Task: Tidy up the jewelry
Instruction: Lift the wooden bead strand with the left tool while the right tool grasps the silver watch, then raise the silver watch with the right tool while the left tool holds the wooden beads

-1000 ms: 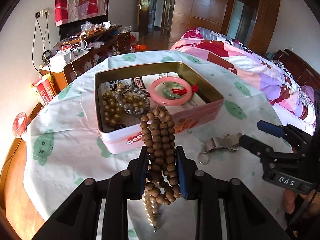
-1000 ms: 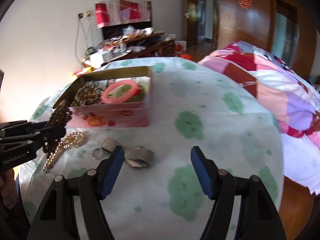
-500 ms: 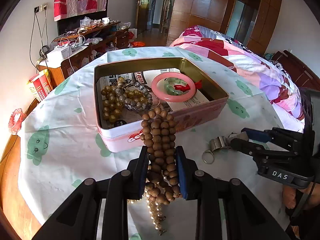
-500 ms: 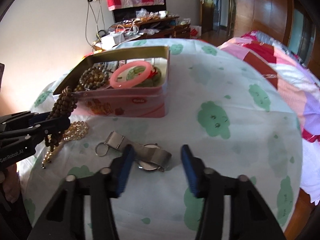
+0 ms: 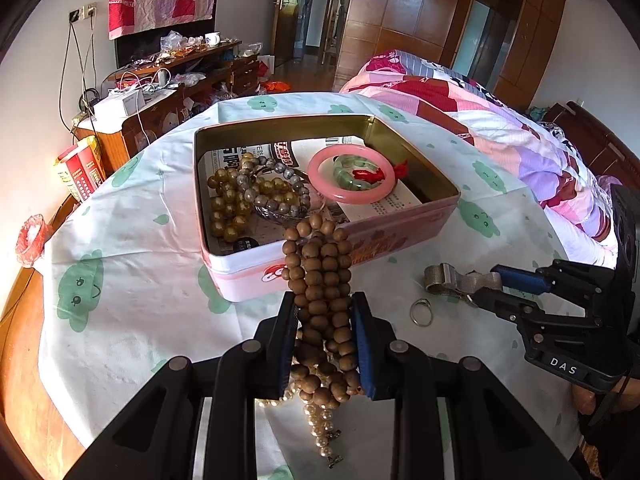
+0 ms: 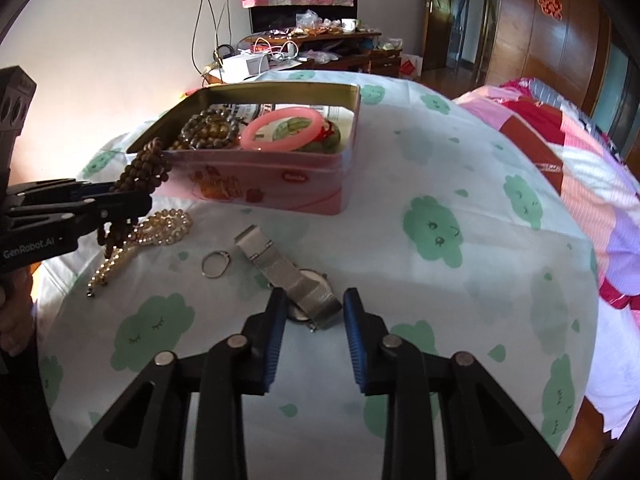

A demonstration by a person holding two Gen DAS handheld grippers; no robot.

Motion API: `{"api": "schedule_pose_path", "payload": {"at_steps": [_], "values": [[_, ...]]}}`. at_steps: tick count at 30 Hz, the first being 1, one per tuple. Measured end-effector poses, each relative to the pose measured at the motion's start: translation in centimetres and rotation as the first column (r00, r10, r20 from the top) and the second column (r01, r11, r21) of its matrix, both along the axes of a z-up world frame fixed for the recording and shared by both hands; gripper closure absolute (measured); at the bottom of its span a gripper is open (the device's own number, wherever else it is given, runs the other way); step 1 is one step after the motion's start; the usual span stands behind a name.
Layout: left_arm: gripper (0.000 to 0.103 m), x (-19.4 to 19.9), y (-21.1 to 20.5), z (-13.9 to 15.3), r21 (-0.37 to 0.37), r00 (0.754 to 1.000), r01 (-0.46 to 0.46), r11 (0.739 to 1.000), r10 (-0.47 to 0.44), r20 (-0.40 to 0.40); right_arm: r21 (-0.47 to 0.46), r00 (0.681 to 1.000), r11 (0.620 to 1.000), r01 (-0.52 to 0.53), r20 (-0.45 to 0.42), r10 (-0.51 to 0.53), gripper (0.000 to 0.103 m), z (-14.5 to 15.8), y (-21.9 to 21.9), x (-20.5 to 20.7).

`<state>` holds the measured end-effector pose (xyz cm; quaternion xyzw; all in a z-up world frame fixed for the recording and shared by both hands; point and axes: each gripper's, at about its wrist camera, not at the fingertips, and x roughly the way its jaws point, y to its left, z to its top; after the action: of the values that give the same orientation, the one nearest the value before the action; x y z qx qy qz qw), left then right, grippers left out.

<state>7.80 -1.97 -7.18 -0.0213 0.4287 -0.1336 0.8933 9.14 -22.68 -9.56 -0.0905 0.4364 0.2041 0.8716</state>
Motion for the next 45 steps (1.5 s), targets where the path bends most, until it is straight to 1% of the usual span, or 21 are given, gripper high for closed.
{"api": "schedule_pose_path", "payload": {"at_steps": [3,5,7,10,13,28,38,45], "values": [[0.076,-0.1,-0.1,-0.1,0.004,1.000,0.004,1.000,-0.004,-0.003,0.000,1.000,1.000,-0.014,0.009,0.014,0.071,-0.1,0.2,0.2],[0.076,-0.3,-0.2,-0.1,0.003,1.000,0.008,1.000,-0.008,0.000,-0.014,0.999,0.999,-0.031,0.019,0.031,0.076,0.0,0.4,-0.1],[0.076,-0.4,-0.4,0.0,0.009,1.000,0.016,1.000,-0.016,0.009,-0.013,0.998,0.999,-0.047,0.032,0.047,0.078,0.2,0.5,-0.6],[0.076,-0.4,-0.6,-0.2,0.003,1.000,0.026,1.000,-0.026,0.001,-0.007,0.998,0.998,-0.060,0.035,0.060,0.079,0.1,0.7,-1.1],[0.076,-0.4,-0.7,-0.5,0.006,1.000,0.025,1.000,-0.025,-0.008,-0.016,0.997,0.998,-0.061,0.042,0.061,0.079,0.0,1.0,-1.3],[0.076,-0.6,-0.5,-0.7,0.005,1.000,0.025,1.000,-0.025,-0.014,0.011,0.998,0.999,-0.046,0.041,0.046,0.079,-0.1,1.0,-1.3],[0.076,-0.7,-0.7,-0.5,0.008,1.000,0.027,1.000,-0.027,-0.007,0.007,0.998,0.999,-0.045,0.053,0.045,0.080,0.0,1.0,-1.4],[0.076,-0.8,-0.7,-0.3,0.008,1.000,0.023,1.000,-0.023,-0.001,0.028,0.997,0.999,-0.041,0.068,0.039,0.081,0.3,0.7,-1.4]]}}
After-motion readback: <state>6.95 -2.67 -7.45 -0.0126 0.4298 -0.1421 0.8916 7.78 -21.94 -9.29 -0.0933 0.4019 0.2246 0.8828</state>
